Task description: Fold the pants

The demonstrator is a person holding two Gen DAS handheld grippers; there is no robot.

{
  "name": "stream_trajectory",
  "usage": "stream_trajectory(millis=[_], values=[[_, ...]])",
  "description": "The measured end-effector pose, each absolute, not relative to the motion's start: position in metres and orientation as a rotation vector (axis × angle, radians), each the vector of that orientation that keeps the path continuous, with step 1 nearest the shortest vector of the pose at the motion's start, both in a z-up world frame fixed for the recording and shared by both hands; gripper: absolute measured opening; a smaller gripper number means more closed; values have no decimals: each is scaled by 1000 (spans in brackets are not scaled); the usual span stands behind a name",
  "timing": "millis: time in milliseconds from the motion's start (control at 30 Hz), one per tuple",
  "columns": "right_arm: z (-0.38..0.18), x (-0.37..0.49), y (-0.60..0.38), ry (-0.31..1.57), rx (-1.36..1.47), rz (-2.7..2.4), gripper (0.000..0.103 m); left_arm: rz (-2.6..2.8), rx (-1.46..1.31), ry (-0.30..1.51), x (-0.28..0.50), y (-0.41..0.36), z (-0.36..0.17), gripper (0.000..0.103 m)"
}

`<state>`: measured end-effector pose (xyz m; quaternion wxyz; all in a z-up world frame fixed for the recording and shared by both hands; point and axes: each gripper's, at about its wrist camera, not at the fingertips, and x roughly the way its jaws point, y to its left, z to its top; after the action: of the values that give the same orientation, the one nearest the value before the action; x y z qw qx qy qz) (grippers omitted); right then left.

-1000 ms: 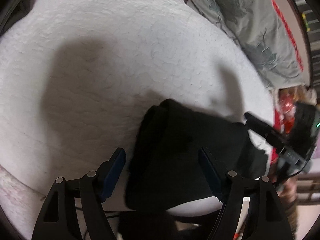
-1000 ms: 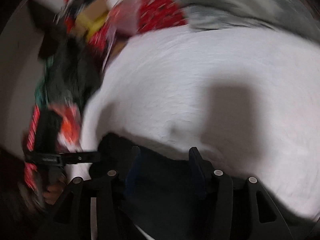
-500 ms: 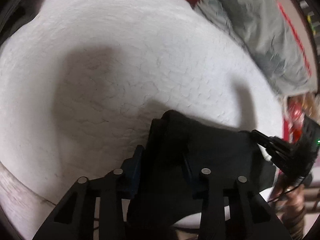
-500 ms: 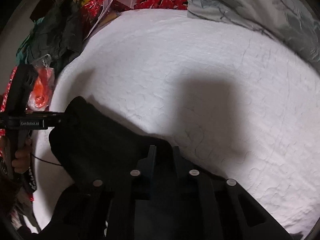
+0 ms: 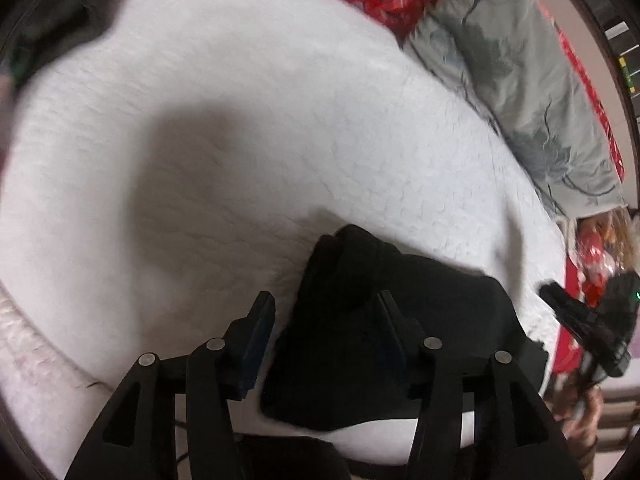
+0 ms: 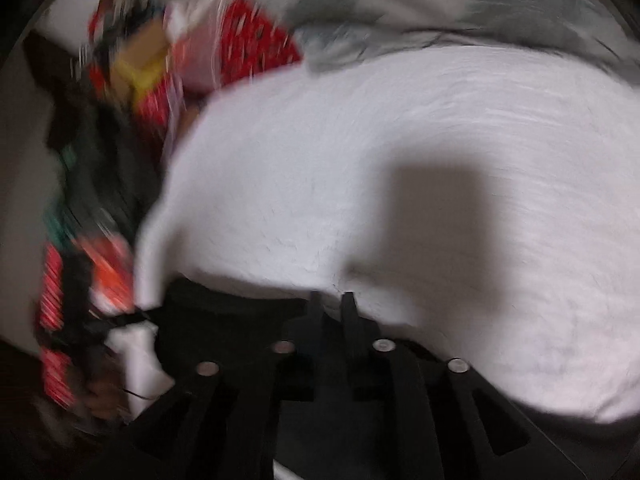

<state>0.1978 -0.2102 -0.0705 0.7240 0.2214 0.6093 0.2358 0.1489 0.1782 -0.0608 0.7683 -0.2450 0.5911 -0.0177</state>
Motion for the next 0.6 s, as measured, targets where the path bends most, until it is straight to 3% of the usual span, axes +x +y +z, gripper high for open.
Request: stream_trajectory(millis=[33,67,367,600], values=[[-64,193,-231,1324,517,489,36,-23,-513,1250,141,181,-48,56],[-60,190,-247,1310,525,458,37,-24,-506,1233,138,179,-43,59],[-48,109,-431,1267,535,130,38,-239,-227,1262,143,59,-5,67],[-76,75,-458,1289,635,97,38,-342,-137,1369,173,-20,-19,72]])
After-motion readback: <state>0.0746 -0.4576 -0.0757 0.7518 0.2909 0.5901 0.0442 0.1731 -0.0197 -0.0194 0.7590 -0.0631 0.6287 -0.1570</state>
